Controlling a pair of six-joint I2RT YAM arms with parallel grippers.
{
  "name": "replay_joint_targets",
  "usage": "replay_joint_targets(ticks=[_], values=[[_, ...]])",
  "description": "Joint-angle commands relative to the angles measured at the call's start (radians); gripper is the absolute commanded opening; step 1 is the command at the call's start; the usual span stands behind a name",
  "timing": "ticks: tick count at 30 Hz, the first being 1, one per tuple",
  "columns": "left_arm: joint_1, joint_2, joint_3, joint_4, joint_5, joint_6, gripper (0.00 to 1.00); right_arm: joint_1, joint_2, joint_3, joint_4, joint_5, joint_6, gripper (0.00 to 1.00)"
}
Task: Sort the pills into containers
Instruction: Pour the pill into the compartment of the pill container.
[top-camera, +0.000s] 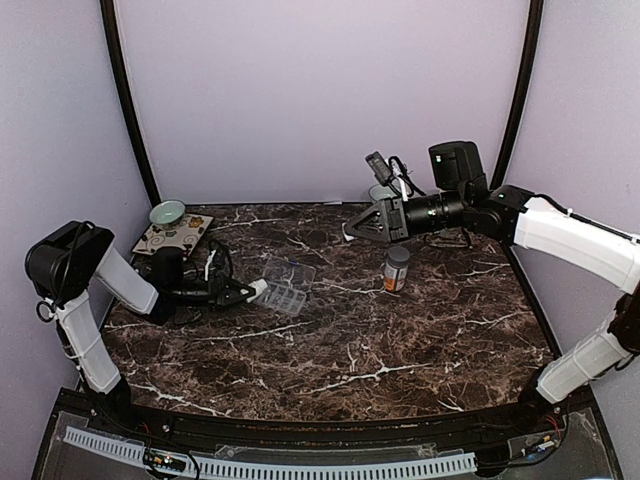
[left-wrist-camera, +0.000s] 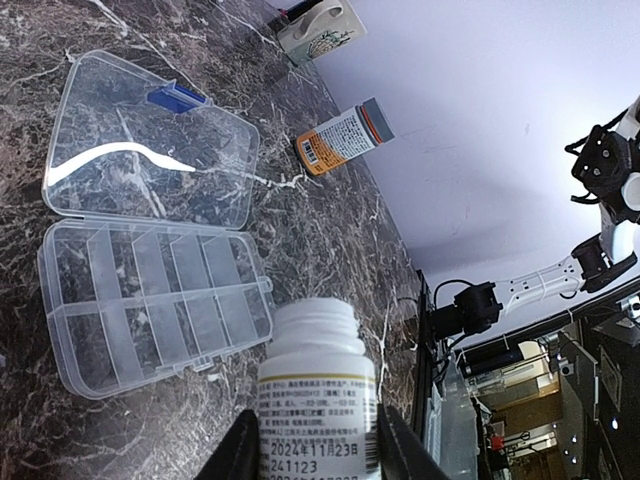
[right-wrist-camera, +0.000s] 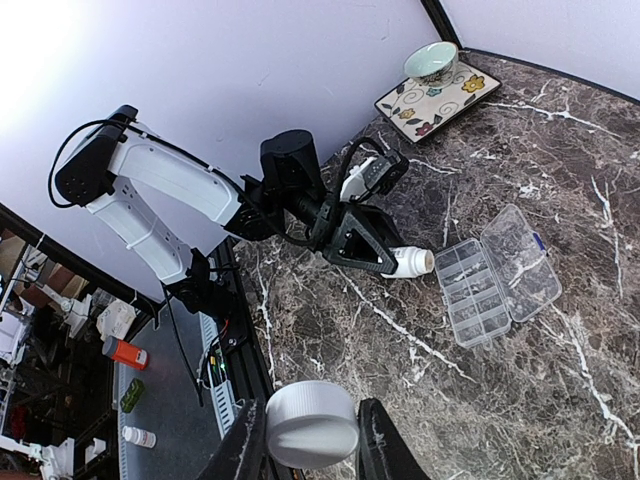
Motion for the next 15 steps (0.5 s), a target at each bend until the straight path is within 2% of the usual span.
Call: replay_joint_targets(ticks=[1,15], values=[[0.01,0.001,-0.016,0.012,-0.007,0.033,0.0,-0.001,0.002,0.024,0.041,-0.016,0.003,0.05],[0.016,0.007,0.002,-0.072,-0.03,0.088,0.0,-0.001,0.006,0.021,0.047,-0.019,0.004,0.05]])
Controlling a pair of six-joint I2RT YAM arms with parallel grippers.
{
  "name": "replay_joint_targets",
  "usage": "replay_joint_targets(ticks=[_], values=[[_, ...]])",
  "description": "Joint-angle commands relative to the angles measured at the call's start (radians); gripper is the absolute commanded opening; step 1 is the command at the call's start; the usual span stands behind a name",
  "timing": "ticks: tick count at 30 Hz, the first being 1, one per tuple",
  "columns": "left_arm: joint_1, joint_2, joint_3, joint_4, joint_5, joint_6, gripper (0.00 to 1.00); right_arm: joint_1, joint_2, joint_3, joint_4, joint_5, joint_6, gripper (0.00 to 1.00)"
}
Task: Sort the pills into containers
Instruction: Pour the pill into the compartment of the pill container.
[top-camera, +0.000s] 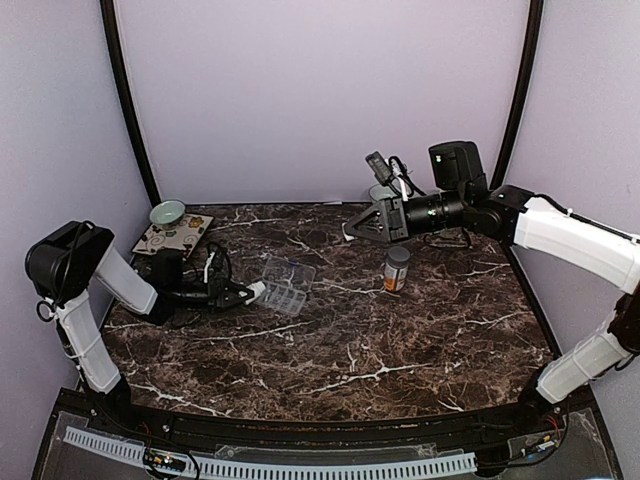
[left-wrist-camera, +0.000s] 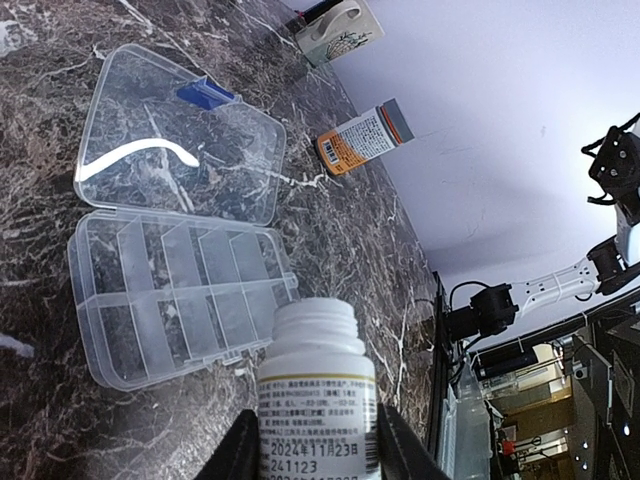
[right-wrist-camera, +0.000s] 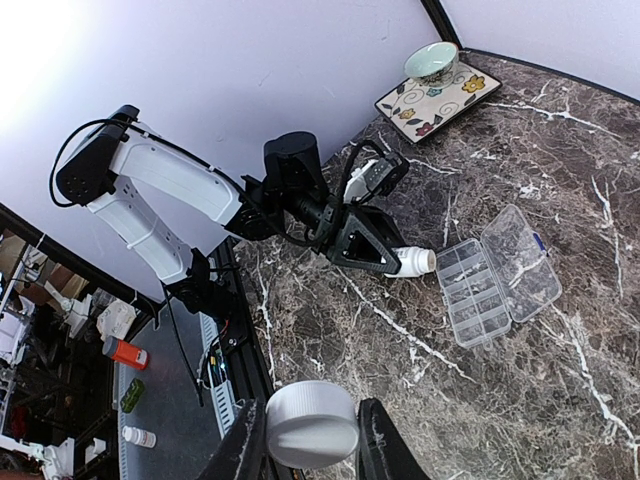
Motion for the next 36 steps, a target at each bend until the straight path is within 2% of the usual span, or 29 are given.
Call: replay_joint_targets(ticks=[1,36], values=[[0.006,0.003,0.009,-0.049,-0.007,0.046,0.0,-0.001,0.007,0.021,0.047,-0.019,0.004,0.05],[0.006,0.017,0.078,-0.245,-0.059,0.153,0.0,-0.002,0.031,0.032,0.05,-0.027,-0.007,0.04]])
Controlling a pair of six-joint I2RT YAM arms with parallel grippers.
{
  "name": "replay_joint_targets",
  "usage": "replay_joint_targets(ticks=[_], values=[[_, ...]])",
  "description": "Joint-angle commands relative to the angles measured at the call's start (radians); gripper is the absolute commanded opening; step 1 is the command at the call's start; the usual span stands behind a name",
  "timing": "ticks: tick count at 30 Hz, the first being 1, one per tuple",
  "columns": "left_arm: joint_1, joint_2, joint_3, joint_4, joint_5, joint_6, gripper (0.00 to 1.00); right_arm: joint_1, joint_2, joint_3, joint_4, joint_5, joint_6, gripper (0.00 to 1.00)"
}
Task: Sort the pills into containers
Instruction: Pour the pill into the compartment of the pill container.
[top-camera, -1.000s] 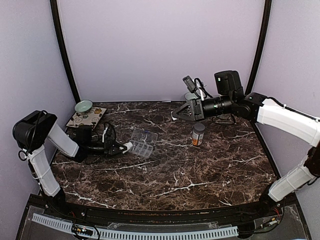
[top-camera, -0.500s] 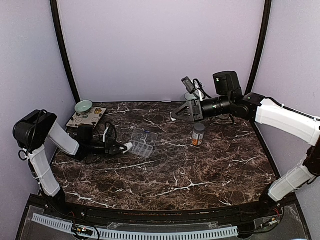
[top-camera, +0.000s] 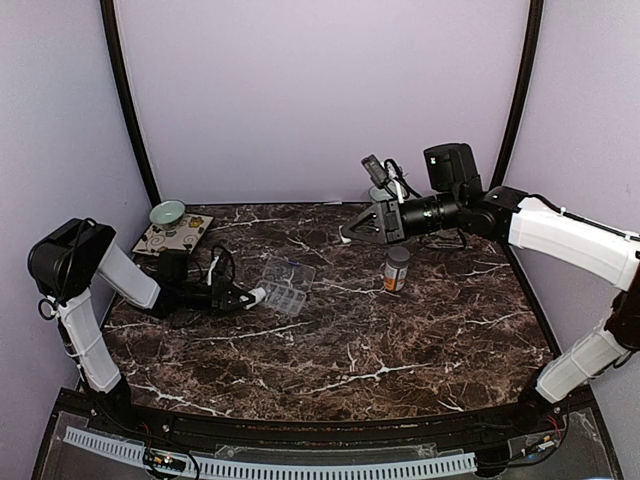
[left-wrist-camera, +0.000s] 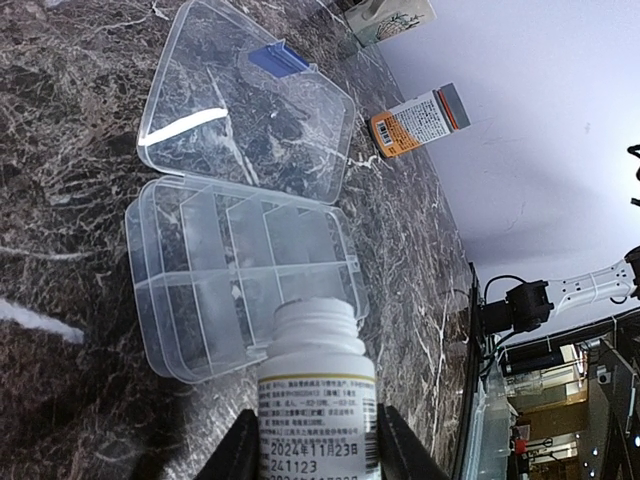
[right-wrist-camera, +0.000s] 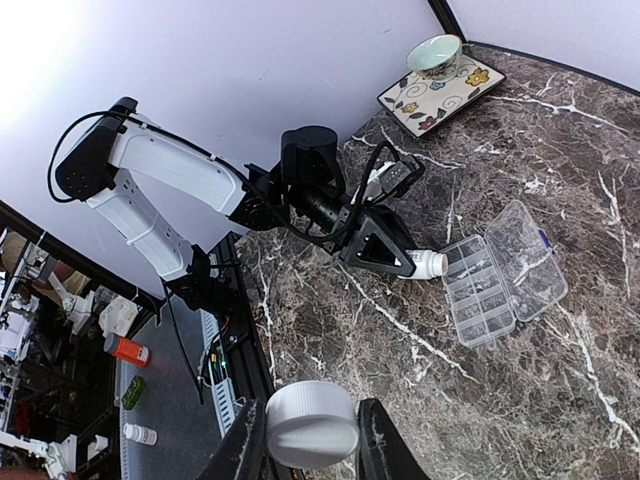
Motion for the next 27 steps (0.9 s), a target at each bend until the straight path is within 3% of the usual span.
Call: replay_joint_targets(ticks=[1,27], values=[[0.005,-0.006,0.02,-0.035,-0.007,0.031,0.0,-0.003,0.004,0.031,0.035,-0.012,-0.006,0.04],[0.003,-0.032,0.082,-0.188,-0.049,0.092,0.0,-0.002,0.0,0.02,0.046,-0.016,-0.002,0.04]])
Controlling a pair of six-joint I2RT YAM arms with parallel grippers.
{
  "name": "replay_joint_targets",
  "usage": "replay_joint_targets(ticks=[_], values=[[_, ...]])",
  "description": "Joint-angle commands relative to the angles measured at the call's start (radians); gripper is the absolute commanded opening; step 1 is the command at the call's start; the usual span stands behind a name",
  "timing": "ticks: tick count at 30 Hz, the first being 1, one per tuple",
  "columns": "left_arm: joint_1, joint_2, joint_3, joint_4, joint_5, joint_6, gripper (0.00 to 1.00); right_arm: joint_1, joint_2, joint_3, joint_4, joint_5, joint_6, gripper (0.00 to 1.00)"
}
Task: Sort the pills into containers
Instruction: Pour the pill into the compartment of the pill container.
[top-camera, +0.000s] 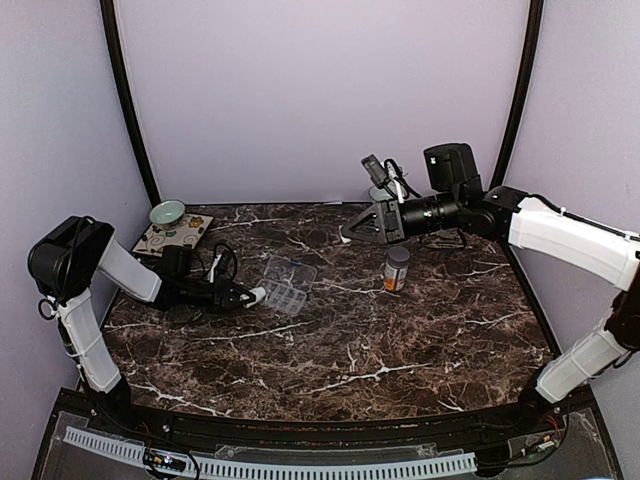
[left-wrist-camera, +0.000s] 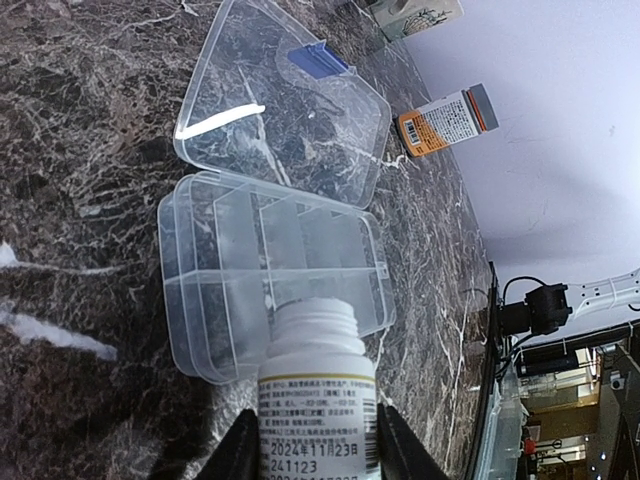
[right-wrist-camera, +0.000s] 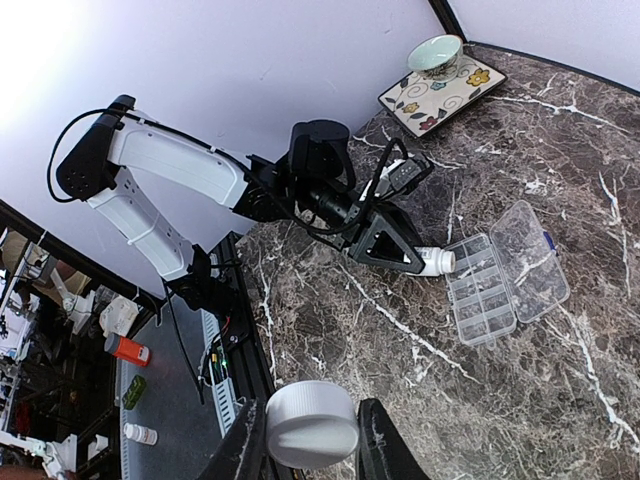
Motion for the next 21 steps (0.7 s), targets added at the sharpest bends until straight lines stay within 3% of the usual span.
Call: replay_joint_targets(ticks=[1,21], values=[[0.002,-0.034,0.02,-0.046,-0.007,0.03,0.0,-0.003,-0.001,0.02,0.045,-0.013,-0.002,0.04],[-0.006,-0.074,0.046,-0.144,-0.029,0.071,0.0,-0.002,-0.01,0.009,0.052,-0.015,0.006,0.04]])
